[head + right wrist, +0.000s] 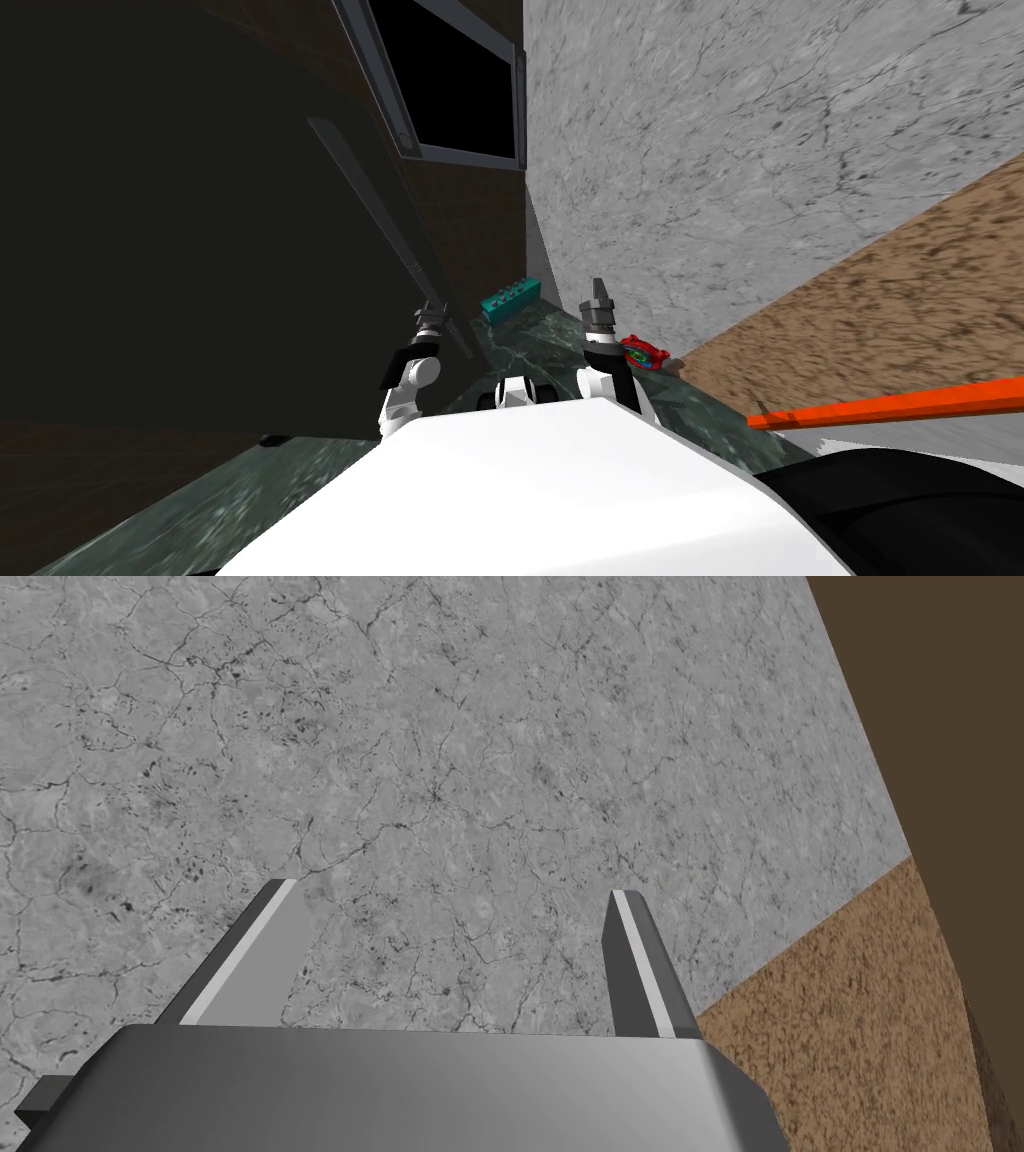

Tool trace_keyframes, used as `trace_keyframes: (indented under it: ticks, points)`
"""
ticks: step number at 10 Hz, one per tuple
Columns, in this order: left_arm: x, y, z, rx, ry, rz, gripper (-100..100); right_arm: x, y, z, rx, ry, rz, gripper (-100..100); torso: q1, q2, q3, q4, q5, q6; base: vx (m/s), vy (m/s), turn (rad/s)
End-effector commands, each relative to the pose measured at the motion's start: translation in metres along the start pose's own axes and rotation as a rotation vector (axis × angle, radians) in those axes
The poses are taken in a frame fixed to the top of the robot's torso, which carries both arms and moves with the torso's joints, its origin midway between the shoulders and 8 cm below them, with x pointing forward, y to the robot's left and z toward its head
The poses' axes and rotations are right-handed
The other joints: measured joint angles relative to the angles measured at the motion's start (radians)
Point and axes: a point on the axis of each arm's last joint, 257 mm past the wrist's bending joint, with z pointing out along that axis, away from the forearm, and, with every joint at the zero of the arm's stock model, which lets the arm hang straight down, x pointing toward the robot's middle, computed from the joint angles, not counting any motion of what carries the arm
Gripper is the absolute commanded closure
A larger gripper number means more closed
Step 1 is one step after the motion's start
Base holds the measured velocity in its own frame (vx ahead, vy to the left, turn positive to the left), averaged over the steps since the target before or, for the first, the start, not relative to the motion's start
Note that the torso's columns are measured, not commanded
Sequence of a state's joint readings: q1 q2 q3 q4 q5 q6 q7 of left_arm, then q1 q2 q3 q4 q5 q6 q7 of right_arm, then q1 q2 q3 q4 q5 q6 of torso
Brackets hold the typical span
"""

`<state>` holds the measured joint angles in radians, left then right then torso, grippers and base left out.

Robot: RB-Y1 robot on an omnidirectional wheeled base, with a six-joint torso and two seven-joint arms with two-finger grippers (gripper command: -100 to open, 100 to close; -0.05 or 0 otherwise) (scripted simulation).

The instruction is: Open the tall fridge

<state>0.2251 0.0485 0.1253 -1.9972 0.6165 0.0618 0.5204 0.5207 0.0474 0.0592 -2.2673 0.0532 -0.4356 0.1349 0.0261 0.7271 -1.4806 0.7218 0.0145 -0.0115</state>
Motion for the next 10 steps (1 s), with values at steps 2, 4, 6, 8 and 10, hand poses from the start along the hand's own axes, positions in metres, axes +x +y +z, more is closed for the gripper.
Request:
trace_keyframes:
  ticks: [2,4,6,8,10]
  points:
    - [0.007,-0.001,-0.005,-0.046,0.01,0.015,100,0.0,0.0,0.0,0.0,0.0,0.0,0,-0.005,0.002,0.0,0.004,-0.003,0.002,-0.12,-0.029,-0.052]
    - [0.013,0.001,-0.007,-0.074,0.013,0.022,100,0.0,0.0,0.0,0.0,0.0,0.0,0,-0.015,0.008,0.004,0.01,-0.009,0.005,-0.112,0.0,-0.017]
    - [0.019,0.003,-0.009,-0.099,0.018,0.029,100,0.0,0.0,0.0,0.0,0.0,0.0,0,-0.015,0.01,0.004,0.013,-0.011,0.005,-0.135,0.004,-0.024]
    - [0.031,0.006,-0.015,-0.149,0.029,0.045,100,0.0,0.0,0.0,0.0,0.0,0.0,0,-0.017,0.008,0.003,0.014,-0.012,0.005,-0.125,0.001,-0.016]
    - [0.044,0.009,-0.022,-0.196,0.041,0.061,100,0.0,0.0,0.0,0.0,0.0,0.0,0,-0.022,0.015,0.007,0.016,-0.014,0.008,-0.192,-0.004,-0.02]
